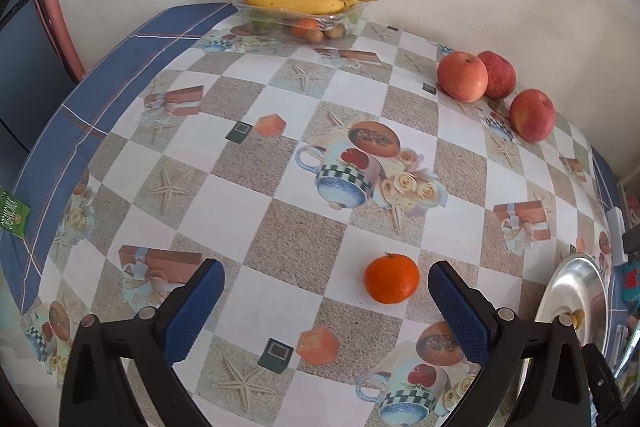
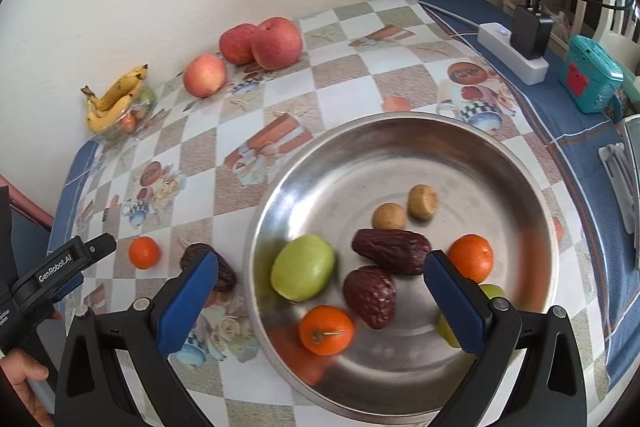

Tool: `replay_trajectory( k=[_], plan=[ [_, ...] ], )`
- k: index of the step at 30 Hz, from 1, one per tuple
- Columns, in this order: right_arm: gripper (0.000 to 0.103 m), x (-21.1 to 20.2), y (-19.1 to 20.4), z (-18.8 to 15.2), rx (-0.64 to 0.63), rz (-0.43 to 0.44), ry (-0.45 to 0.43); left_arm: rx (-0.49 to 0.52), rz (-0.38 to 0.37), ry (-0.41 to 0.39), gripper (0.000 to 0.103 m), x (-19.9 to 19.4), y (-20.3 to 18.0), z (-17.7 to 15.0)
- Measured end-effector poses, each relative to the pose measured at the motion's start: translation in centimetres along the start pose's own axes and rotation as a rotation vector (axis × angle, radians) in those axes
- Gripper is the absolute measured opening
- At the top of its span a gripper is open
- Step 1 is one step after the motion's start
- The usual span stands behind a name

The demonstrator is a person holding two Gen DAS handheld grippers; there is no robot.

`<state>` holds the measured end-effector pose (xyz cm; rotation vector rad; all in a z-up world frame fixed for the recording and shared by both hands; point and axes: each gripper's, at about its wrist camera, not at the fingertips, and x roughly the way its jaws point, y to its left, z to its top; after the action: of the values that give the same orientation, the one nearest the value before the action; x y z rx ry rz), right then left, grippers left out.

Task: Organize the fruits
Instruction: 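Move both open tools back toward the last date and tangerine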

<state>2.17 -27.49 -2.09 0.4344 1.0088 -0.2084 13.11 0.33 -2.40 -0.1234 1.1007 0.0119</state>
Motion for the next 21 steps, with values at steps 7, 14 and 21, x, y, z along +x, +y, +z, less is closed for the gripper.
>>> replay_trajectory(
  k=[7,14,21],
  plan=[
    [0.102,0.2,1.9,-0.1,-0.025,0.037,0.000,-0.013,-0.005,-0.027,0.103,-0.5,1.0,0.7],
    [0.086,0.2,4.0,0.0,-0.064,0.059,-0.011,-0.016,-0.027,-0.031,0.103,-0.5,1.0,1.1],
    [0.085,0.5,7.0,0.8,-0.109,0.104,-0.002,-0.014,-0.106,-0.013,0.103,0.4,0.7,1.6]
  ],
)
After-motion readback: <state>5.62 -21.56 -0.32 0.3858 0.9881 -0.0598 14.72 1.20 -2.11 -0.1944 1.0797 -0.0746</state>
